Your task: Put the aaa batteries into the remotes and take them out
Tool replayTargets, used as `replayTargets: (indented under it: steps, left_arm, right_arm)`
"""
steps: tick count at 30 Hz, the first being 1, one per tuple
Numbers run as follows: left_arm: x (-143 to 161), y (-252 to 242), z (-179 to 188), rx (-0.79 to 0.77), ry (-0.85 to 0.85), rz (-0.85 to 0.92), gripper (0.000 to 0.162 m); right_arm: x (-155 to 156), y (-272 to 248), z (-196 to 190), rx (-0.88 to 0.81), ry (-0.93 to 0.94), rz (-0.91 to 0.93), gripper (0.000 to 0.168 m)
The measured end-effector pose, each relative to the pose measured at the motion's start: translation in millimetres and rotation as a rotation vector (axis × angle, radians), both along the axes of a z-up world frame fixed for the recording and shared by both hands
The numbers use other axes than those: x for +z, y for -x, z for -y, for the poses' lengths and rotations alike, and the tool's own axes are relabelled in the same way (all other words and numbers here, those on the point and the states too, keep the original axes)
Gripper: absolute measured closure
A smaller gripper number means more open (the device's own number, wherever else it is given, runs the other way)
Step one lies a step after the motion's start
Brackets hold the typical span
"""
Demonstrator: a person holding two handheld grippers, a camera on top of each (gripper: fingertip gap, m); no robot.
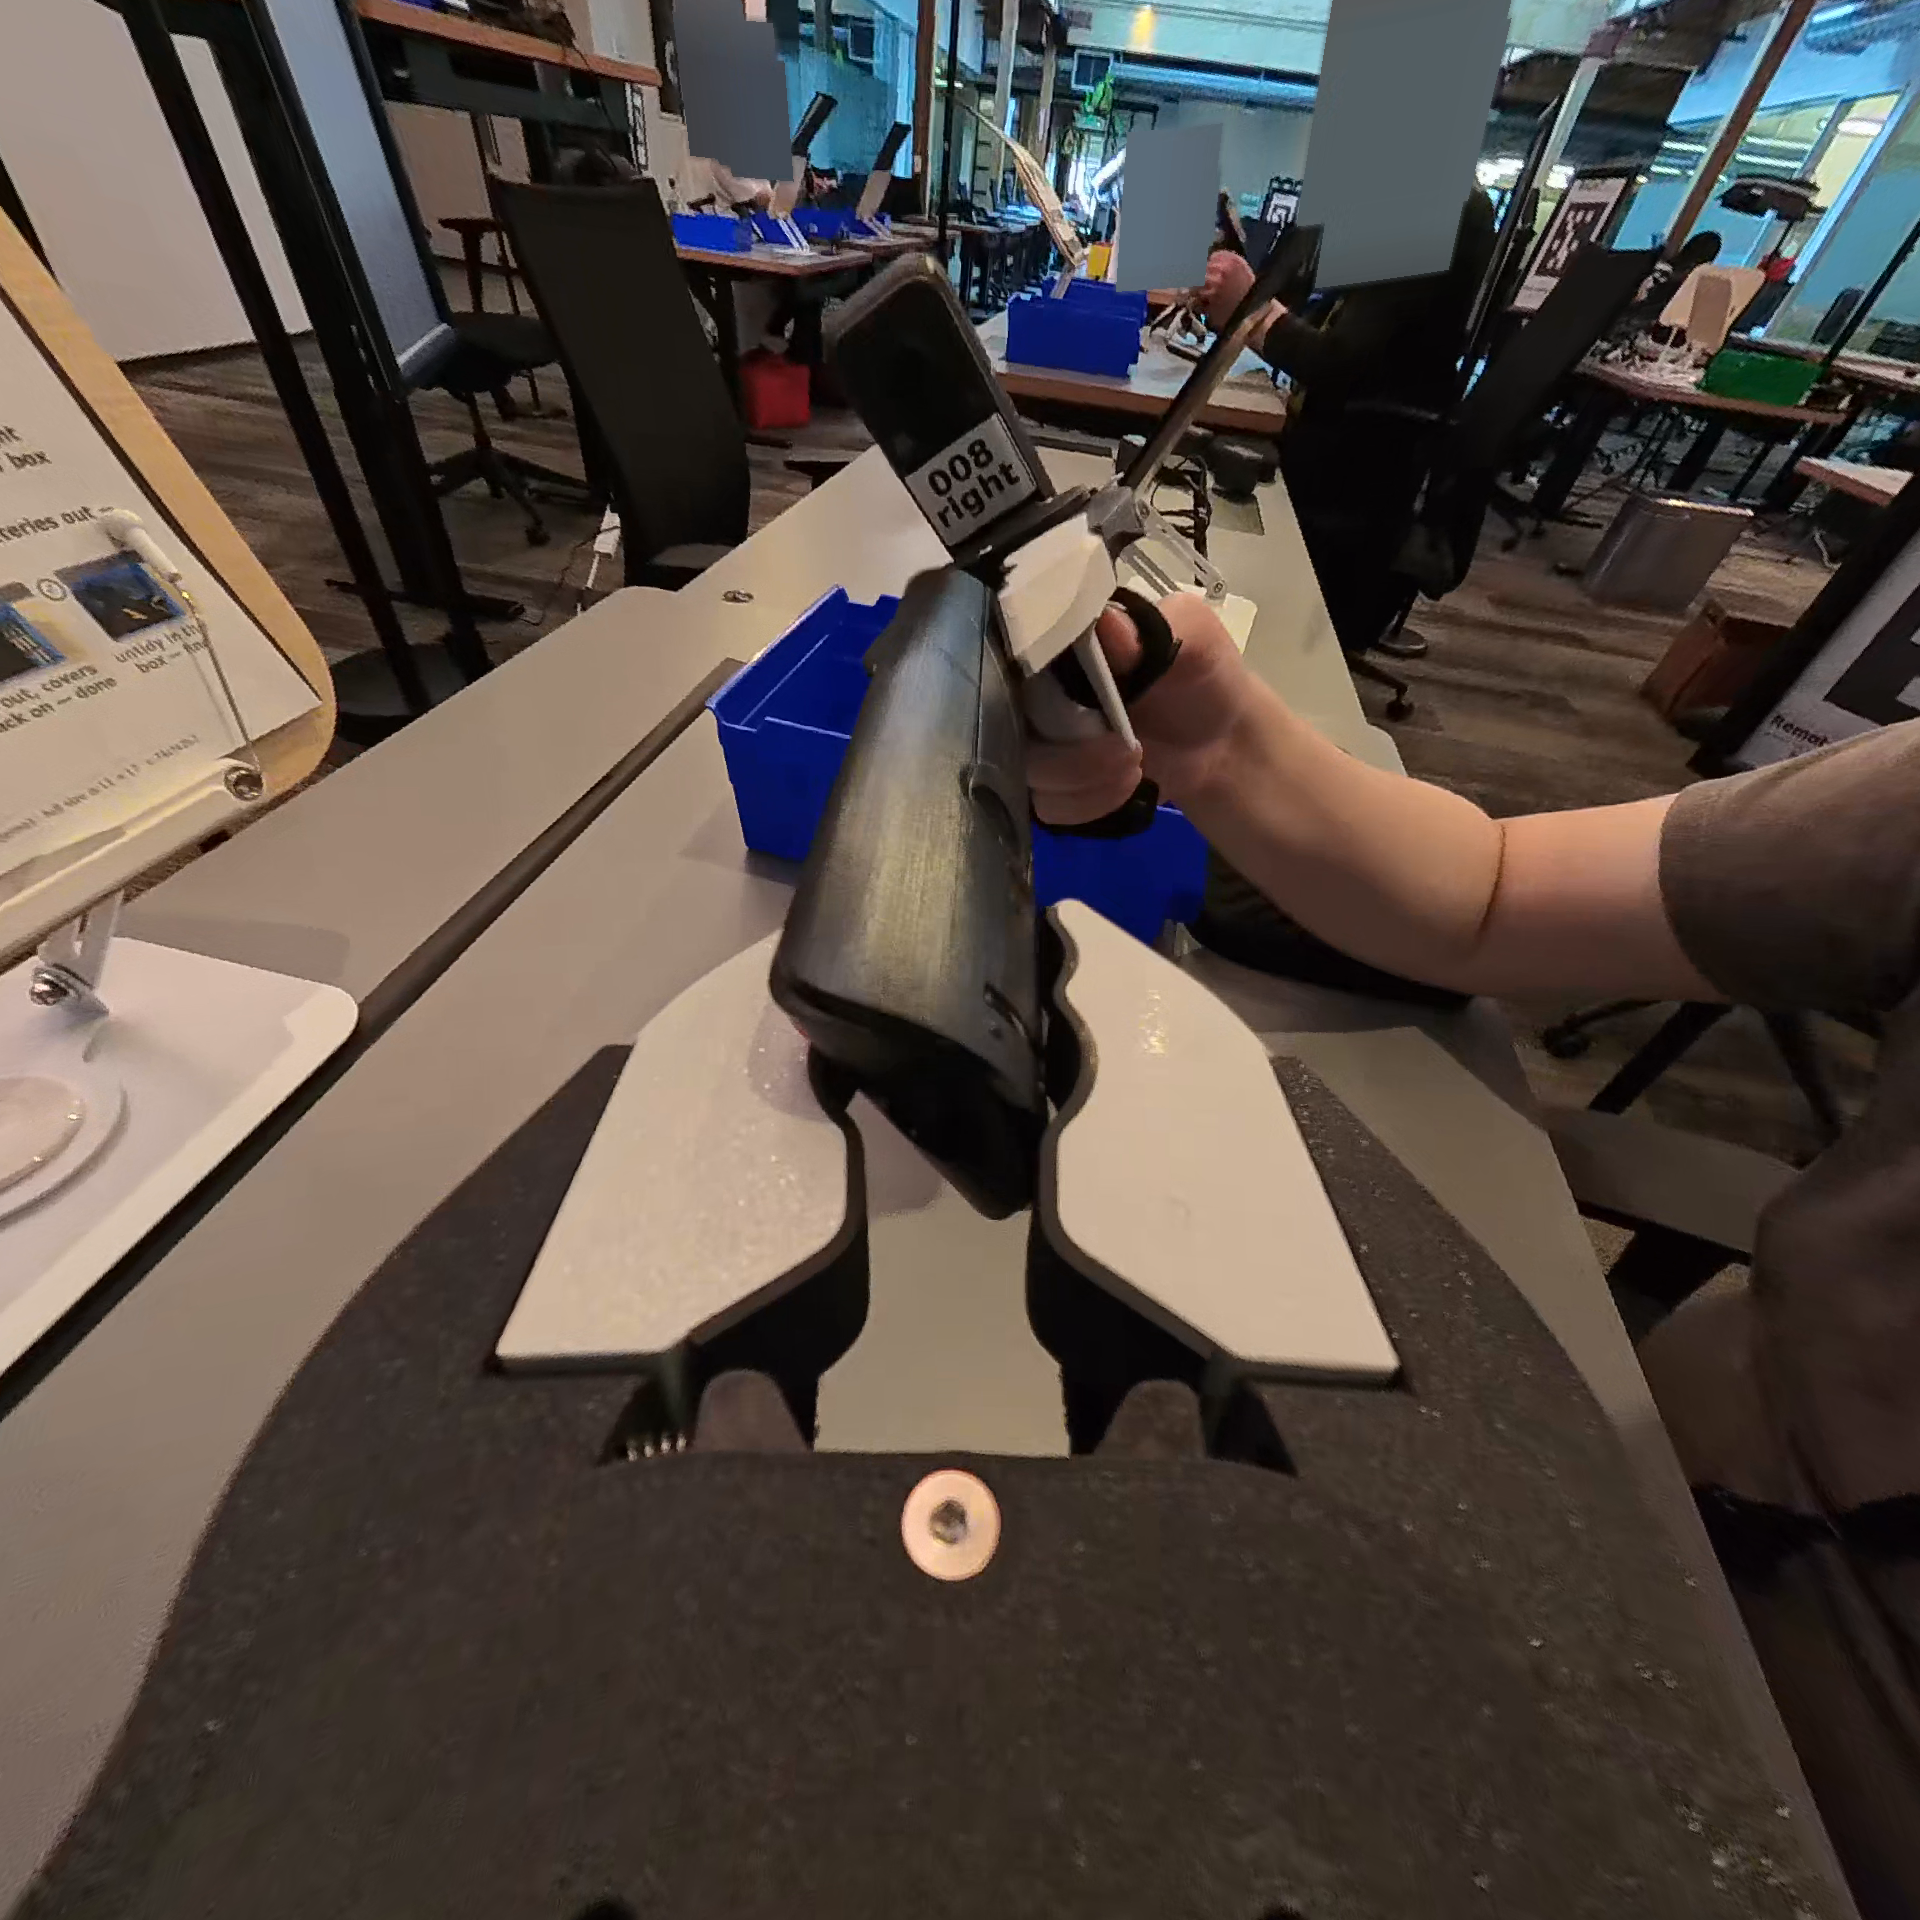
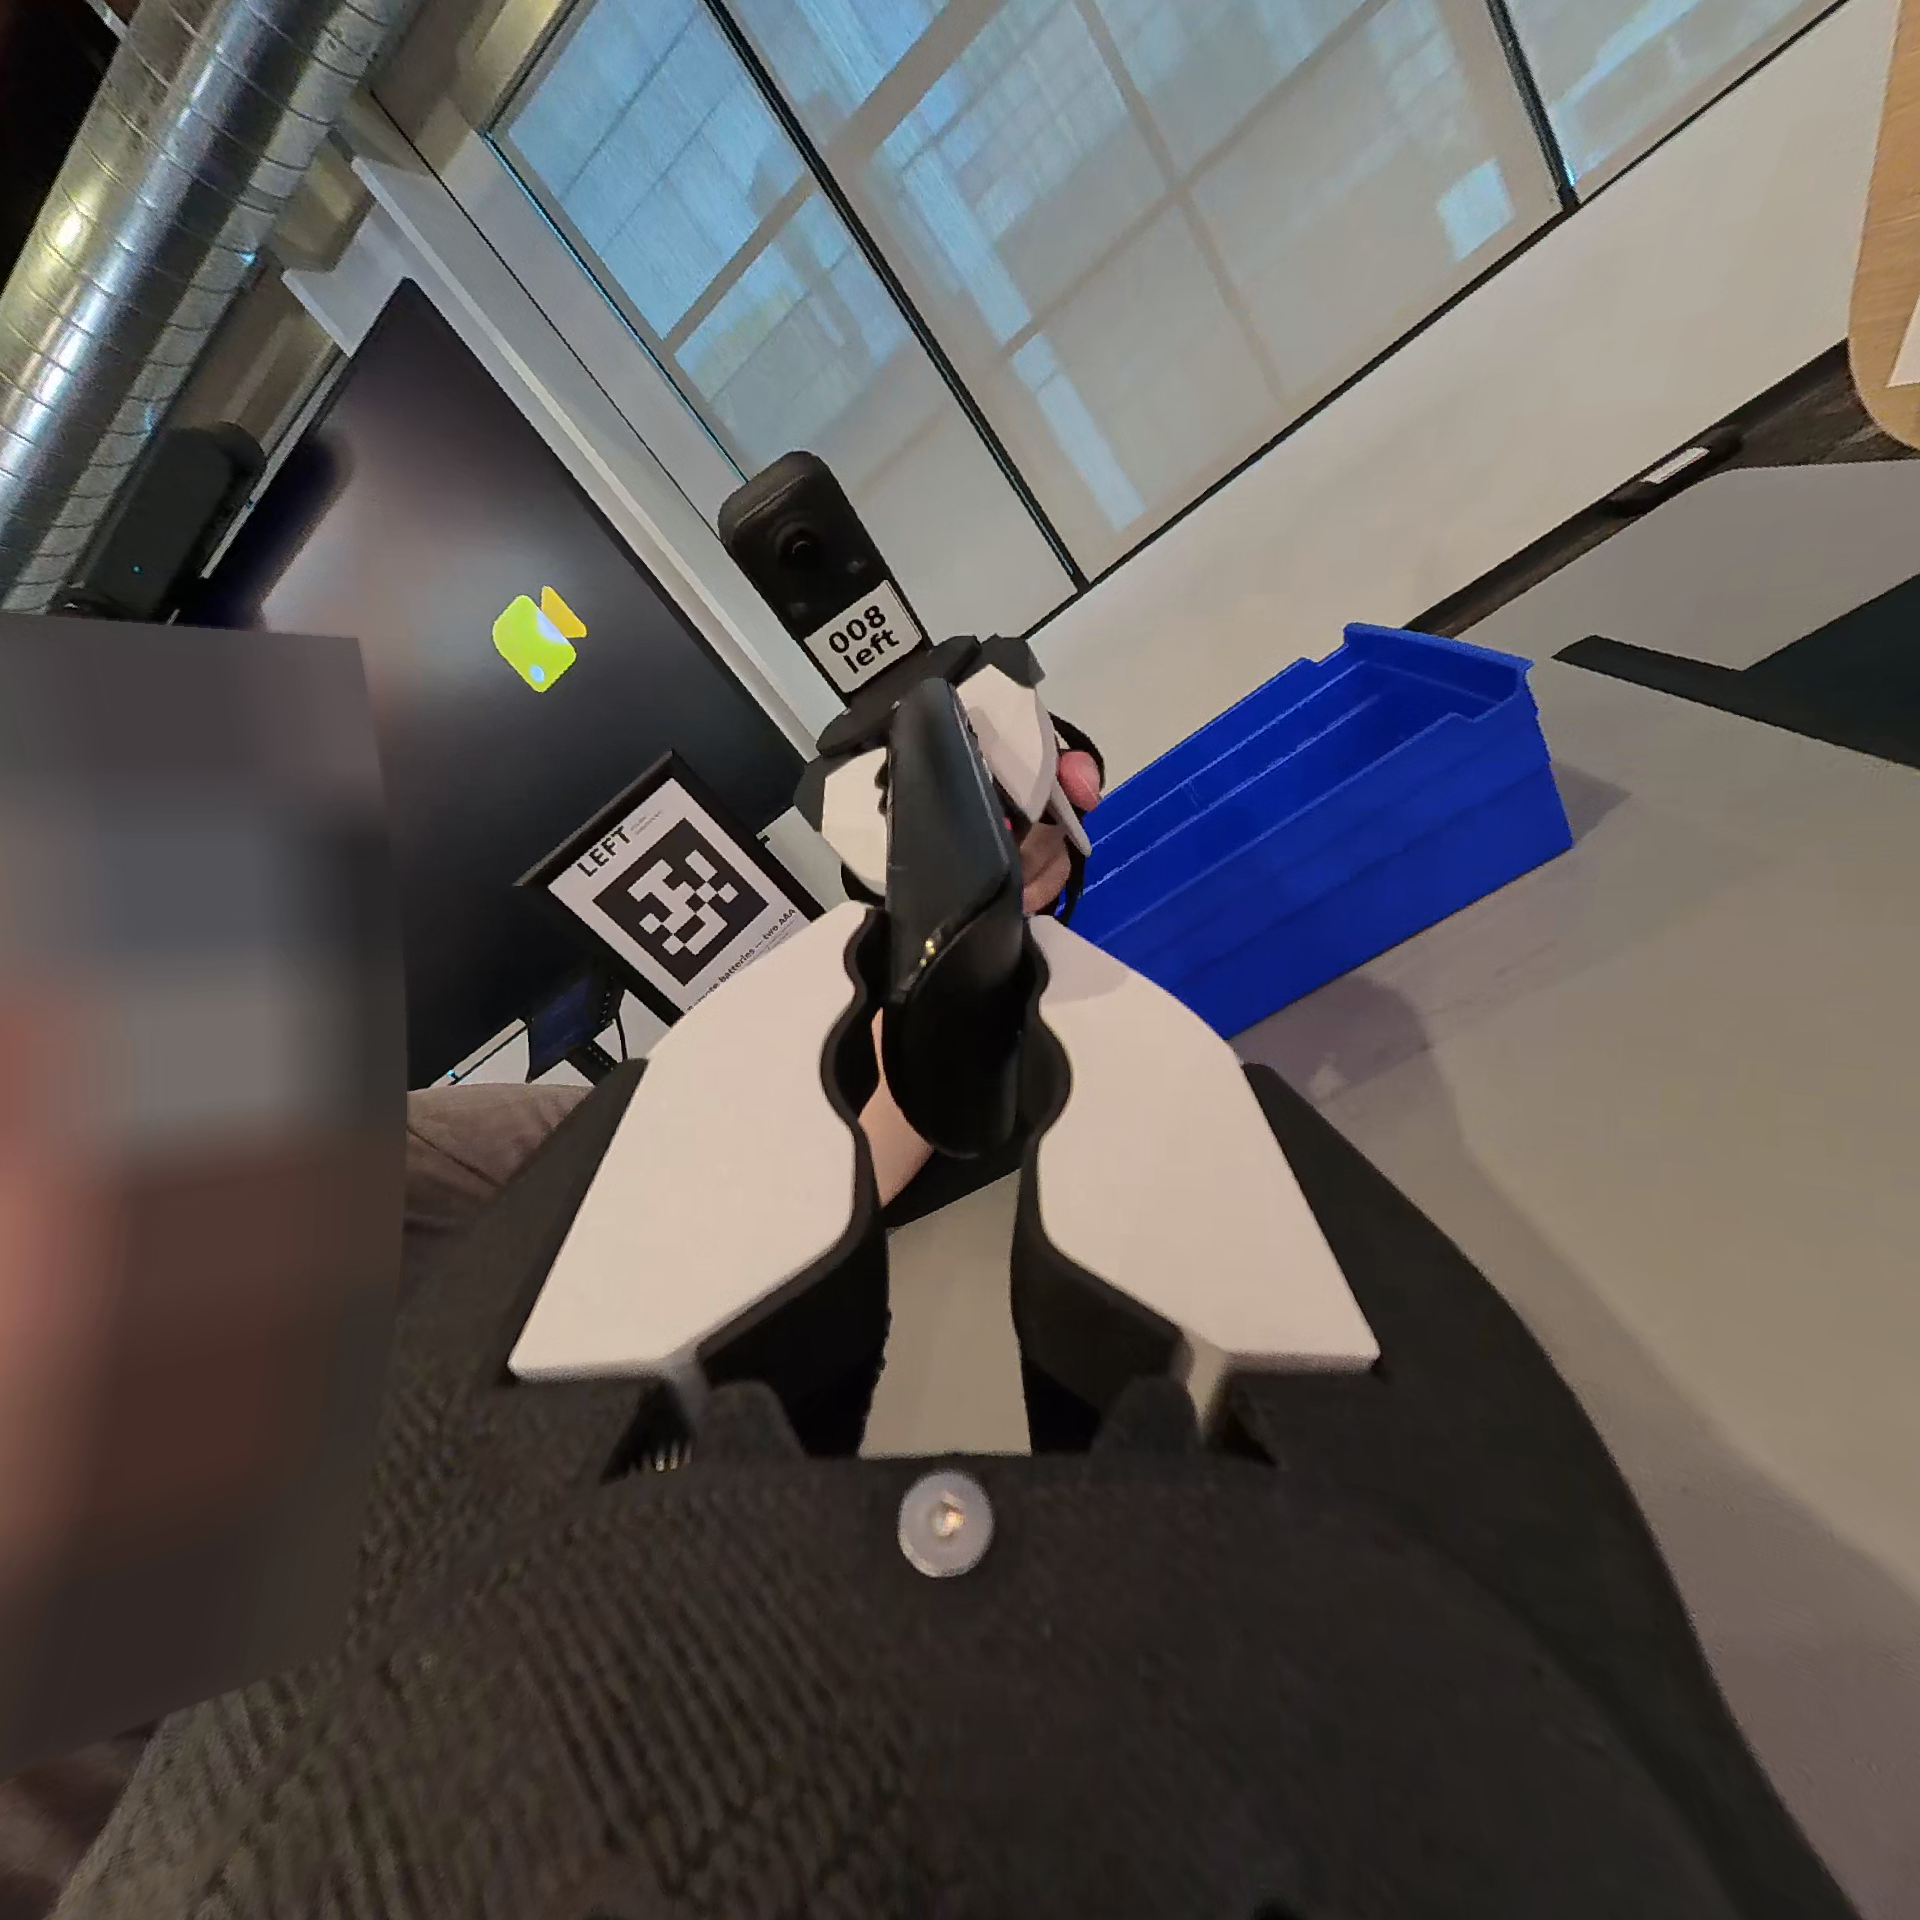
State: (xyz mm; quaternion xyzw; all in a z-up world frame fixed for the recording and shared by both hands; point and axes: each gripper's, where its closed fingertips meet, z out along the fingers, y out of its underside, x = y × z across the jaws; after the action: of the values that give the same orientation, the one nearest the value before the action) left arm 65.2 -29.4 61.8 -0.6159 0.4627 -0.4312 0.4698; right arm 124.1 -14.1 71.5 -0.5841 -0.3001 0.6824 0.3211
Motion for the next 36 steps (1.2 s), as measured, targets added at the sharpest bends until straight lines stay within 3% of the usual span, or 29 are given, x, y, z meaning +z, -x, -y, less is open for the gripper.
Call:
replayTargets:
  steps: [13, 19, 36]
  left_arm:
    - [-2, -6, -6, 0.034, 0.0, 0.013, 0.132]
    - [3, -9, 1, 0.007, -0.016, 0.032, 0.127]
    - [2, -12, -3, 0.036, 0.011, 0.062, 0.134]
  right_arm:
    - [9, 6, -3, -0.076, 0.019, -0.107, 0.145]
    - [12, 3, 0, -0.059, -0.016, -0.081, 0.145]
    - [12, 1, 1, -0.062, -0.047, -0.049, 0.145]
